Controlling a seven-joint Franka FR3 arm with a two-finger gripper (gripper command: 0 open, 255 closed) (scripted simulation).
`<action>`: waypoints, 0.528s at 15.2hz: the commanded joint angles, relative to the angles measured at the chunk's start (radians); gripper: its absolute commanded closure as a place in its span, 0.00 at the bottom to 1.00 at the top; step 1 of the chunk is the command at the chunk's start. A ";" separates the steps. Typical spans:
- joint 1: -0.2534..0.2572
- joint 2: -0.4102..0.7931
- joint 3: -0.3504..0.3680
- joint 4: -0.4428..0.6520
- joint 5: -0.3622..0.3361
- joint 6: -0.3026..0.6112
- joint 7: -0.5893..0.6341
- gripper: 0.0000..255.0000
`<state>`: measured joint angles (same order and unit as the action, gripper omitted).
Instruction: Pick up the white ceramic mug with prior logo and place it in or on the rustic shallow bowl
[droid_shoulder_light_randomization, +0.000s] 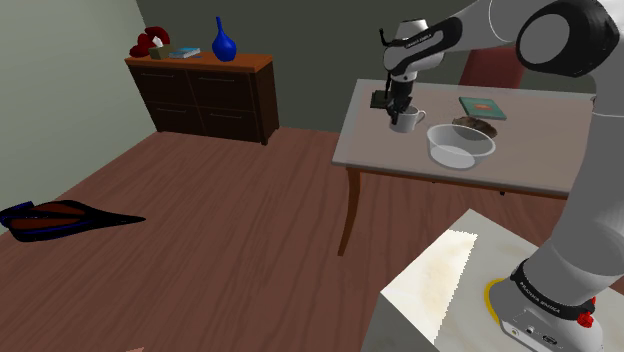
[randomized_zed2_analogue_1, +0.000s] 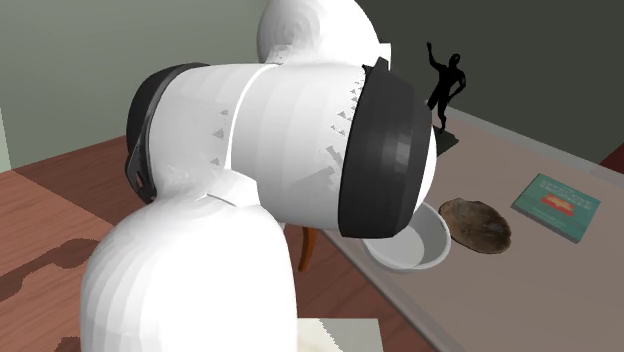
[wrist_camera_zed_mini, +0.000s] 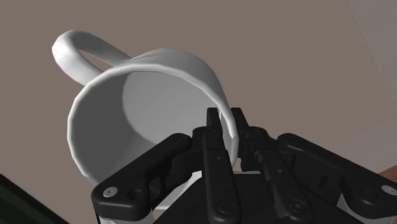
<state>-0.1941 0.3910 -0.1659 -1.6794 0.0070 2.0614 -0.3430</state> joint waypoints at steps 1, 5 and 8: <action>0.001 -0.010 -0.001 0.014 -0.002 -0.024 0.000 1.00; 0.001 -0.027 -0.002 0.045 -0.004 -0.071 0.000 1.00; 0.001 -0.037 -0.003 0.070 -0.006 -0.107 -0.001 1.00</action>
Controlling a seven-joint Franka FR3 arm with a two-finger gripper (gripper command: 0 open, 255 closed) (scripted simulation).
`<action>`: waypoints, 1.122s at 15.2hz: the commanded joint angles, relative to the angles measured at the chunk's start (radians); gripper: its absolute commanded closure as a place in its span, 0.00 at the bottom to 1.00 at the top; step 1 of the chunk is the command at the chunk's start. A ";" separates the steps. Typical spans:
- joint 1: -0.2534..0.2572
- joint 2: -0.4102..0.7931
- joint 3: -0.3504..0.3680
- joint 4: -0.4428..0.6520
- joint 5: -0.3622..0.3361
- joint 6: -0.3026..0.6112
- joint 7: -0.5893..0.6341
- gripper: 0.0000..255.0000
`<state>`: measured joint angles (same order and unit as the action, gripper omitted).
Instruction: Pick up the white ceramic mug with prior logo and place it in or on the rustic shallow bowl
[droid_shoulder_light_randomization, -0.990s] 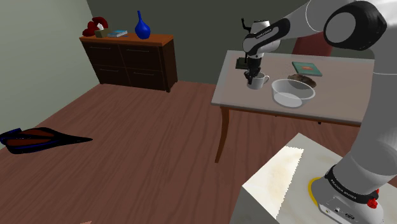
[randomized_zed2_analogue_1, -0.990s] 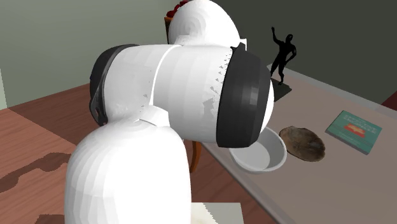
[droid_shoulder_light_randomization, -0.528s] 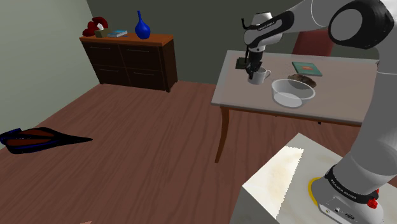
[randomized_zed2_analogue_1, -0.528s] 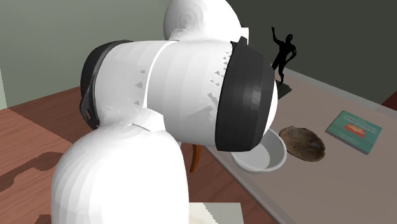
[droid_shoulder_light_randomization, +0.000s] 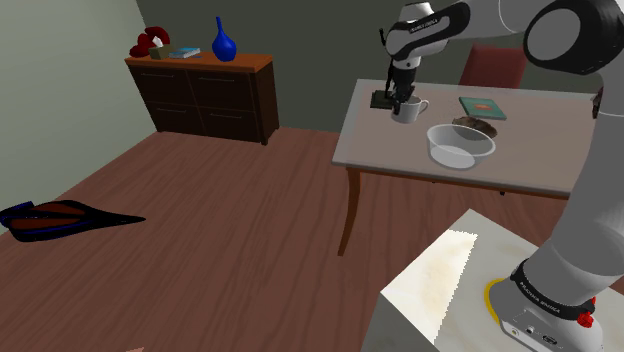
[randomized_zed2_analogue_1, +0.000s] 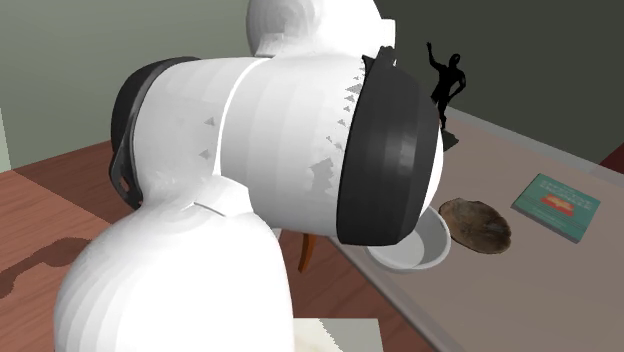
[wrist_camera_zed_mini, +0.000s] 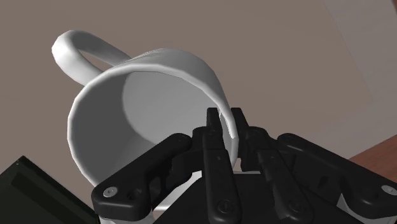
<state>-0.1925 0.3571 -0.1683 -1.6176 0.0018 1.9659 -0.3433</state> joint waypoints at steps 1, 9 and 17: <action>0.000 -0.006 -0.001 0.018 -0.001 -0.024 -0.001 1.00; -0.036 -0.061 -0.022 0.008 -0.004 -0.066 -0.059 1.00; -0.135 -0.135 -0.085 -0.091 -0.003 -0.033 -0.222 1.00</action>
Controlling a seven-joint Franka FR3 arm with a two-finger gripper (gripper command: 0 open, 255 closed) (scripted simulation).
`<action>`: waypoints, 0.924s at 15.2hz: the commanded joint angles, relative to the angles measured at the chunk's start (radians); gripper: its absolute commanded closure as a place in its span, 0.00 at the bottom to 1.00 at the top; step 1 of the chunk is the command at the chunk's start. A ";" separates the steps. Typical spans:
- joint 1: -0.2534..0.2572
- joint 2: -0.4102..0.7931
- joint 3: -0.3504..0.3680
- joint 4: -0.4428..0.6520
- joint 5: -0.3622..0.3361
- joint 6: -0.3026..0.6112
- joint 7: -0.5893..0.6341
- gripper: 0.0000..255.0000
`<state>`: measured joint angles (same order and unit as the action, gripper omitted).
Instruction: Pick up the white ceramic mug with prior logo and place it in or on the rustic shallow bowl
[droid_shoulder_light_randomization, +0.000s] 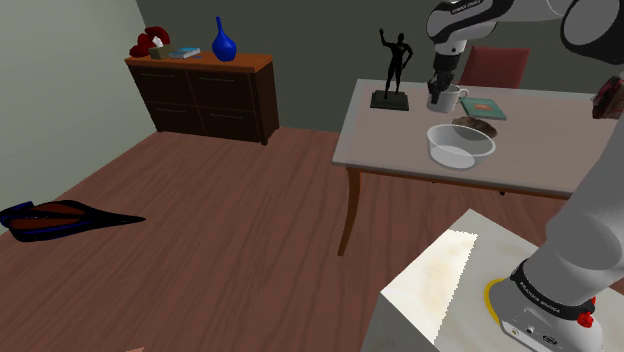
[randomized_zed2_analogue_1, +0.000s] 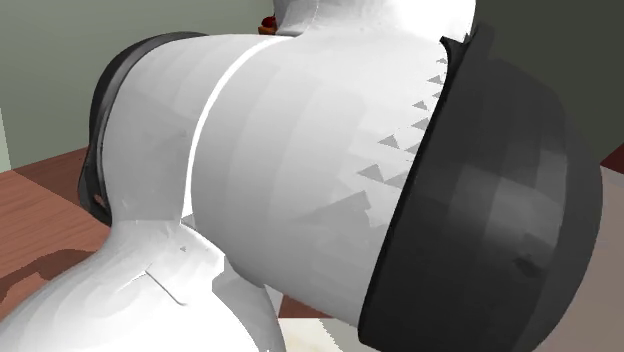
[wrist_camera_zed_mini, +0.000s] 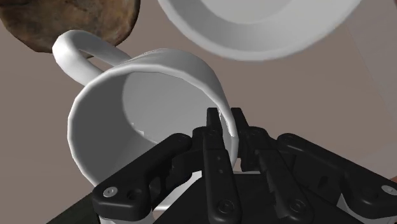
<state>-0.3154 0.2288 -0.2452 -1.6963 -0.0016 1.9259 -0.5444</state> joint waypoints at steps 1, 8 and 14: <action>-0.025 -0.011 -0.016 -0.018 0.001 0.009 -0.042 1.00; -0.119 -0.021 -0.074 -0.029 0.013 0.015 -0.198 1.00; -0.187 0.001 -0.112 -0.012 0.032 0.022 -0.309 1.00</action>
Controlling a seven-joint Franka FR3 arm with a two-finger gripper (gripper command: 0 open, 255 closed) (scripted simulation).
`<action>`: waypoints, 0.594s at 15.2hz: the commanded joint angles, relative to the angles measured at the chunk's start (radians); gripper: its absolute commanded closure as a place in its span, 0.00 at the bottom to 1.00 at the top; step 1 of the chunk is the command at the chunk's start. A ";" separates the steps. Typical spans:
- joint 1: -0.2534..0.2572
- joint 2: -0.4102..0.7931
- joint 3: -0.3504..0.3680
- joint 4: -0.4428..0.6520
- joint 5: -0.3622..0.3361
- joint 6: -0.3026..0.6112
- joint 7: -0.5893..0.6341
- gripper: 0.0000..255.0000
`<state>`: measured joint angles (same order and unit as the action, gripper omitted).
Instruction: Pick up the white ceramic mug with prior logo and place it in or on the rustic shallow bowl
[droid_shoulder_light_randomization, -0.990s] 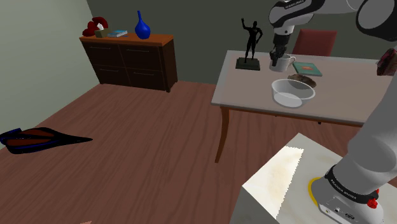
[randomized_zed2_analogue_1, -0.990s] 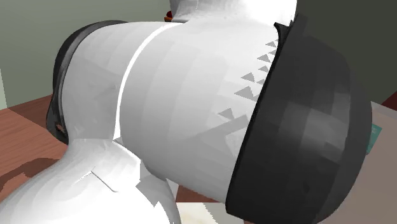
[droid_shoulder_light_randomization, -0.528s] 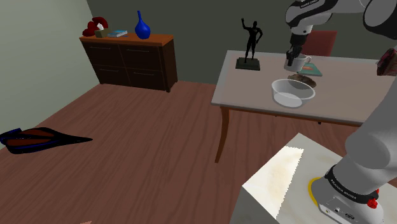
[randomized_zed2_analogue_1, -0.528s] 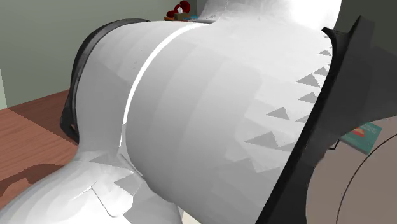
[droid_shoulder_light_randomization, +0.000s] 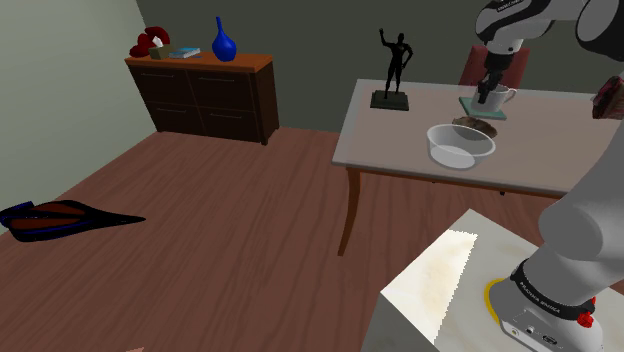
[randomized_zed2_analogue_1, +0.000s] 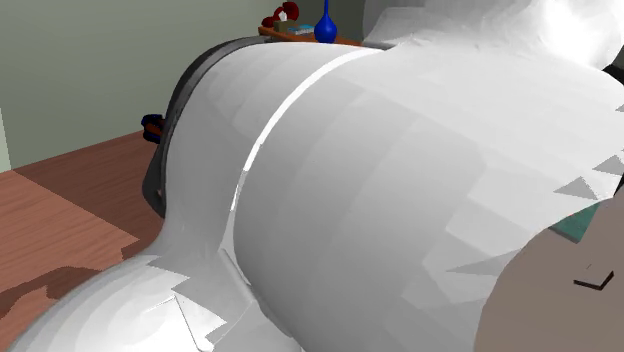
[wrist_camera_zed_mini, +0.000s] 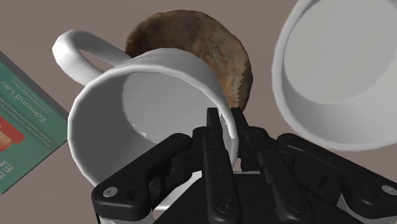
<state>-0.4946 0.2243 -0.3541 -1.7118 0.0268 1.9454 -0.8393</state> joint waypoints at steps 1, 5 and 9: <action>-0.008 0.009 -0.003 -0.007 0.004 0.015 -0.015 1.00; -0.009 0.021 -0.002 -0.045 0.010 0.065 -0.016 1.00; -0.010 0.037 0.000 -0.078 0.016 0.114 -0.019 1.00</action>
<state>-0.5031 0.2551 -0.3538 -1.7867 0.0399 2.0491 -0.8554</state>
